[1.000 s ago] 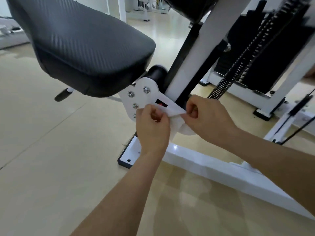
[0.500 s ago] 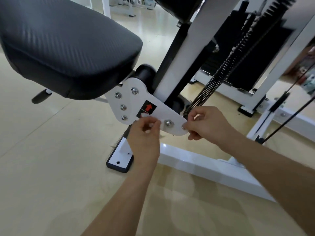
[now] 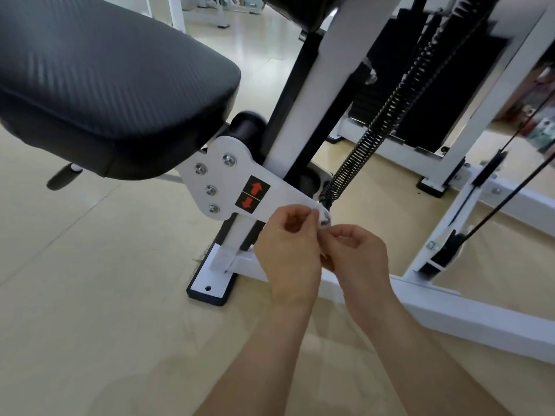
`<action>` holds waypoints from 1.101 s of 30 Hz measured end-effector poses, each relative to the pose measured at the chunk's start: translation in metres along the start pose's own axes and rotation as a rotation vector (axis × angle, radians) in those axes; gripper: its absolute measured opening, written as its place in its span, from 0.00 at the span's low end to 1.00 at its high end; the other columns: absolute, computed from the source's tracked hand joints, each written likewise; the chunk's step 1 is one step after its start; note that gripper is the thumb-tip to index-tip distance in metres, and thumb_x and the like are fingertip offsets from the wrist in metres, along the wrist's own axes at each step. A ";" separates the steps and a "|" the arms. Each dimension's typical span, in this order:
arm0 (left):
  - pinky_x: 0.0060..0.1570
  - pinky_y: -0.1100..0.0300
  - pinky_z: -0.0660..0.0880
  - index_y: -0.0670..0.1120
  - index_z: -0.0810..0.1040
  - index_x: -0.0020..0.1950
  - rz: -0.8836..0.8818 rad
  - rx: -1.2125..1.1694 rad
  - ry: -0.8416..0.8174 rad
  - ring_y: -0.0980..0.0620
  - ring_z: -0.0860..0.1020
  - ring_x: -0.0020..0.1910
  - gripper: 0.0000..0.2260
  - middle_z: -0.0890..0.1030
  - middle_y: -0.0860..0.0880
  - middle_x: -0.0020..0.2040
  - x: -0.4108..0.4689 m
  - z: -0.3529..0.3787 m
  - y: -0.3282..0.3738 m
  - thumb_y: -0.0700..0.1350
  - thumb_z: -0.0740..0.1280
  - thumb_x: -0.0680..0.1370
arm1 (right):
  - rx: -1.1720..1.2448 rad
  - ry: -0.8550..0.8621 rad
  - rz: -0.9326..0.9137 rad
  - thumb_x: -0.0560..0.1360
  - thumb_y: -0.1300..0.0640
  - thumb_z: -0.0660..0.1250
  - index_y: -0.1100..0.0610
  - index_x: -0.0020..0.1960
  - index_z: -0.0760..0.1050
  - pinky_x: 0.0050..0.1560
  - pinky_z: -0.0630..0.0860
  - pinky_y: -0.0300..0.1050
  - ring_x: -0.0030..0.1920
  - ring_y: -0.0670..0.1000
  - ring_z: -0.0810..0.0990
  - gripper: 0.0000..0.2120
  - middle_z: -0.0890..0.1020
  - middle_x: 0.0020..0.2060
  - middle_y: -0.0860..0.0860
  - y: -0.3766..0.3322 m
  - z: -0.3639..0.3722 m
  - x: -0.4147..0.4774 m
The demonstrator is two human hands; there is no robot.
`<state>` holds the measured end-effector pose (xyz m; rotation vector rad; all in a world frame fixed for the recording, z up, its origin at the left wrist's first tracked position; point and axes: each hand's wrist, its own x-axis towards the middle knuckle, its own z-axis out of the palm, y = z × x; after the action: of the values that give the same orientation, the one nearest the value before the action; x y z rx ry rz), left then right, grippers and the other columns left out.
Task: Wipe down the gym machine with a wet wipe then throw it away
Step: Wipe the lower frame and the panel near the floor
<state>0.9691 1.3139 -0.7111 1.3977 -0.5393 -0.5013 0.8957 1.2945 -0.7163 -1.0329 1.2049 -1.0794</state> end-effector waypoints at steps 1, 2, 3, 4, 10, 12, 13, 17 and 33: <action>0.40 0.67 0.76 0.50 0.81 0.39 0.142 0.088 -0.027 0.60 0.80 0.37 0.06 0.82 0.56 0.36 0.003 0.000 0.002 0.40 0.72 0.73 | -0.002 0.030 -0.081 0.72 0.64 0.73 0.62 0.42 0.79 0.38 0.80 0.41 0.33 0.50 0.82 0.03 0.84 0.34 0.55 -0.003 0.004 -0.001; 0.40 0.66 0.76 0.49 0.82 0.41 0.308 0.207 -0.044 0.59 0.79 0.38 0.04 0.82 0.56 0.37 0.007 0.000 0.002 0.40 0.72 0.74 | -0.027 0.066 -0.161 0.72 0.65 0.73 0.60 0.41 0.80 0.38 0.81 0.40 0.33 0.48 0.82 0.03 0.84 0.33 0.53 -0.006 0.008 -0.002; 0.40 0.66 0.74 0.47 0.83 0.41 0.471 0.333 -0.054 0.58 0.78 0.39 0.04 0.82 0.55 0.39 0.012 0.001 0.000 0.39 0.71 0.73 | -0.090 0.113 -0.238 0.72 0.64 0.73 0.57 0.41 0.81 0.39 0.80 0.39 0.34 0.47 0.82 0.04 0.84 0.33 0.51 -0.006 0.011 -0.001; 0.38 0.65 0.74 0.46 0.83 0.42 0.613 0.435 -0.066 0.57 0.77 0.39 0.04 0.82 0.53 0.41 0.015 0.001 -0.004 0.39 0.70 0.73 | -0.179 0.158 -0.307 0.73 0.63 0.72 0.54 0.40 0.80 0.40 0.79 0.38 0.34 0.45 0.81 0.06 0.84 0.34 0.50 -0.005 0.013 -0.001; 0.27 0.53 0.75 0.41 0.81 0.43 1.002 0.716 -0.236 0.48 0.74 0.39 0.04 0.78 0.47 0.43 0.025 -0.012 -0.031 0.36 0.73 0.70 | -0.252 0.247 -0.296 0.73 0.63 0.67 0.50 0.44 0.79 0.45 0.78 0.51 0.40 0.52 0.81 0.08 0.80 0.42 0.53 0.017 0.004 0.003; 0.31 0.57 0.75 0.41 0.84 0.45 0.998 0.708 -0.158 0.48 0.75 0.39 0.06 0.79 0.46 0.43 0.033 -0.018 -0.025 0.36 0.73 0.69 | -0.286 0.235 -0.431 0.73 0.66 0.66 0.52 0.47 0.79 0.42 0.77 0.43 0.40 0.50 0.80 0.10 0.79 0.44 0.52 0.011 0.008 0.003; 0.34 0.61 0.73 0.42 0.84 0.45 0.977 0.682 -0.094 0.50 0.75 0.38 0.06 0.79 0.46 0.43 0.037 -0.022 -0.022 0.35 0.72 0.70 | -0.344 0.222 -0.543 0.74 0.67 0.65 0.53 0.49 0.80 0.41 0.75 0.38 0.40 0.48 0.79 0.11 0.78 0.45 0.52 0.005 0.012 0.001; 0.44 0.70 0.70 0.49 0.81 0.44 0.485 0.491 0.157 0.58 0.74 0.39 0.07 0.79 0.52 0.43 0.063 -0.059 -0.021 0.37 0.70 0.73 | -0.525 0.078 -0.882 0.74 0.67 0.61 0.61 0.59 0.80 0.42 0.74 0.33 0.41 0.46 0.76 0.16 0.76 0.48 0.51 -0.001 0.030 -0.005; 0.48 0.61 0.75 0.52 0.78 0.44 0.014 0.160 0.276 0.58 0.79 0.43 0.10 0.81 0.53 0.42 0.070 -0.063 -0.024 0.36 0.68 0.74 | -0.744 -0.134 -0.831 0.72 0.64 0.60 0.59 0.63 0.78 0.56 0.63 0.26 0.56 0.47 0.75 0.21 0.80 0.56 0.51 0.016 0.064 -0.006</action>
<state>1.0628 1.3170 -0.7369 1.5840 -0.3709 -0.2513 0.9607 1.3054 -0.7253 -2.2788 1.0942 -1.1479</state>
